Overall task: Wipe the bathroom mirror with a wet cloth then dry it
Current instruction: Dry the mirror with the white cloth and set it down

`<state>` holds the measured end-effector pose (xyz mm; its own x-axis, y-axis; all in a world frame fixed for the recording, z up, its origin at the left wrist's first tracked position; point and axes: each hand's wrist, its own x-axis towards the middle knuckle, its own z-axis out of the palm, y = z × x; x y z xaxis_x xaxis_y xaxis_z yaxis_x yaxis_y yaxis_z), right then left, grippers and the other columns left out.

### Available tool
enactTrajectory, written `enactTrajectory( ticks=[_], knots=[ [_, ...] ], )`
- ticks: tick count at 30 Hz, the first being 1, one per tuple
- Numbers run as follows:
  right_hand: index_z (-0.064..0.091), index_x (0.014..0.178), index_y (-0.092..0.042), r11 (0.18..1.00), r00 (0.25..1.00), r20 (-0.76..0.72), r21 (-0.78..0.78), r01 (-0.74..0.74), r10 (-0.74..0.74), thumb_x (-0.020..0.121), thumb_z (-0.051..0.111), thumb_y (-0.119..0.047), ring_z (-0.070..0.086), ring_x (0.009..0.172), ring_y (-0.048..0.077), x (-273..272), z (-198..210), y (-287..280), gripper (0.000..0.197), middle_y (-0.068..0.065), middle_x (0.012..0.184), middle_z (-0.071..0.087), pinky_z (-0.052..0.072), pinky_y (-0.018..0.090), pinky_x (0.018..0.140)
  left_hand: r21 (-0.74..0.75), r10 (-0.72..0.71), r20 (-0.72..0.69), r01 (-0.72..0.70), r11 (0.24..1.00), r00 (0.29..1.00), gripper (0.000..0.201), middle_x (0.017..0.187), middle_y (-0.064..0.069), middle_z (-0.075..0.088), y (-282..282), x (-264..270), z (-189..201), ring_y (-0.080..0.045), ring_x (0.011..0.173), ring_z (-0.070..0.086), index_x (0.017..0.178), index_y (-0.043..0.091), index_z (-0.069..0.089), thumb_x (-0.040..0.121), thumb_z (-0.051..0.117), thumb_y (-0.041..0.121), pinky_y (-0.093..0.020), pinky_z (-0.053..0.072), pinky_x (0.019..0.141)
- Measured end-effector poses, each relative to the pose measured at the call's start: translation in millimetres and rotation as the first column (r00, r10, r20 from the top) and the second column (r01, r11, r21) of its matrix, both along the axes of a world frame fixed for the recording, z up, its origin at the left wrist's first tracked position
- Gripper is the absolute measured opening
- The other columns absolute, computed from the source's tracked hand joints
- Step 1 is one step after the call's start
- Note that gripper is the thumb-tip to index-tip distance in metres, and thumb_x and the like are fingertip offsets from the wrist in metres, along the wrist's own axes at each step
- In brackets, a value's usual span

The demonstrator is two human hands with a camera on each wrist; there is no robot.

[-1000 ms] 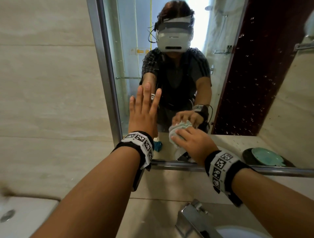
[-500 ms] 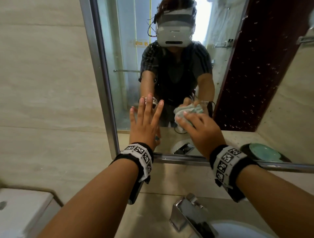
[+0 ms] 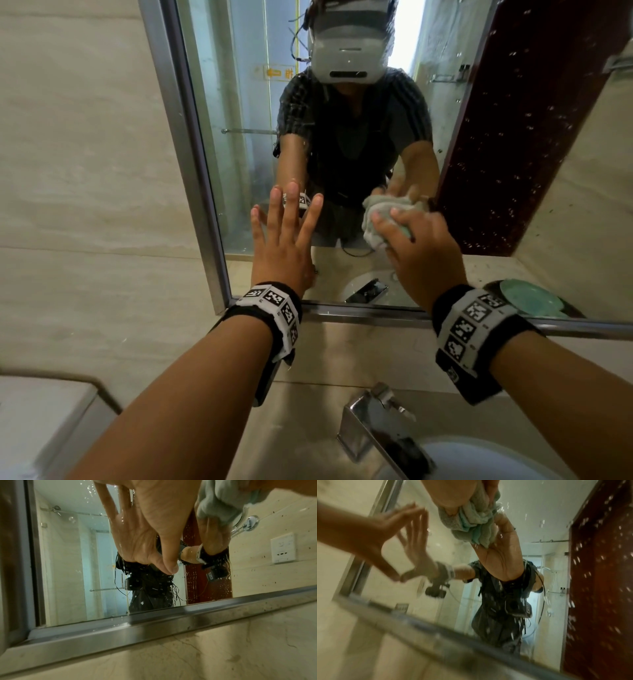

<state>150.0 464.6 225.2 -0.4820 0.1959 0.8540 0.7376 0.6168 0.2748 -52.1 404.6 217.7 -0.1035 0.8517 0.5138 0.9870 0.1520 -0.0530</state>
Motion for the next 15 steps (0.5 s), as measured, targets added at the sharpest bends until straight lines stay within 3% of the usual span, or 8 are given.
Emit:
enactTrajectory(
  ticks=[5,8,12,15],
  knots=[
    [0.045,0.124,-0.017,0.992,0.956,0.288,-0.129,-0.011,0.048,0.064,0.074,-0.014,0.045,0.094,0.027,11.3,-76.5,-0.3,0.067,0.010,0.118,0.042,0.055,0.037,0.068,0.026,0.014,-0.027,-0.013,1.000,1.000,0.137,0.147,-0.008,-0.036,2.8,-3.4,-10.1,-0.029,0.135,-0.033,0.138,0.025,-0.036,0.067,0.079,0.045,-0.052,-0.020,0.110],
    [0.047,0.121,-0.016,0.981,0.906,0.410,-0.193,-0.024,0.103,0.054,0.084,-0.011,0.056,0.088,0.027,13.8,-95.5,-3.7,0.077,0.010,0.115,0.043,0.057,0.036,0.066,0.039,0.017,-0.035,-0.016,0.999,0.999,0.137,0.147,-0.009,-0.034,4.2,-3.9,-15.5,-0.031,0.135,-0.032,0.137,0.025,-0.038,0.068,0.078,0.045,-0.050,-0.022,0.108],
    [0.048,0.120,-0.017,0.973,0.914,0.389,-0.229,-0.025,0.116,0.053,0.086,-0.016,0.061,0.088,0.029,8.6,-77.4,-6.3,0.076,0.008,0.113,0.045,0.056,0.038,0.066,0.086,-0.007,-0.034,0.010,0.996,0.999,0.134,0.150,-0.008,-0.026,4.4,-5.5,-20.1,-0.032,0.138,-0.023,0.143,0.025,-0.026,0.065,0.082,0.040,-0.051,-0.018,0.111],
    [0.060,0.118,-0.013,0.991,0.982,0.183,-0.129,-0.032,0.056,0.068,0.078,-0.021,0.062,0.088,0.029,-12.3,-35.6,-8.5,0.054,0.012,0.111,0.057,0.055,0.037,0.070,0.083,-0.013,-0.042,0.017,0.996,0.999,0.135,0.149,-0.008,-0.026,4.5,-5.3,-21.9,-0.033,0.138,-0.022,0.141,0.026,-0.030,0.066,0.081,0.044,-0.054,-0.012,0.113]
  ],
)
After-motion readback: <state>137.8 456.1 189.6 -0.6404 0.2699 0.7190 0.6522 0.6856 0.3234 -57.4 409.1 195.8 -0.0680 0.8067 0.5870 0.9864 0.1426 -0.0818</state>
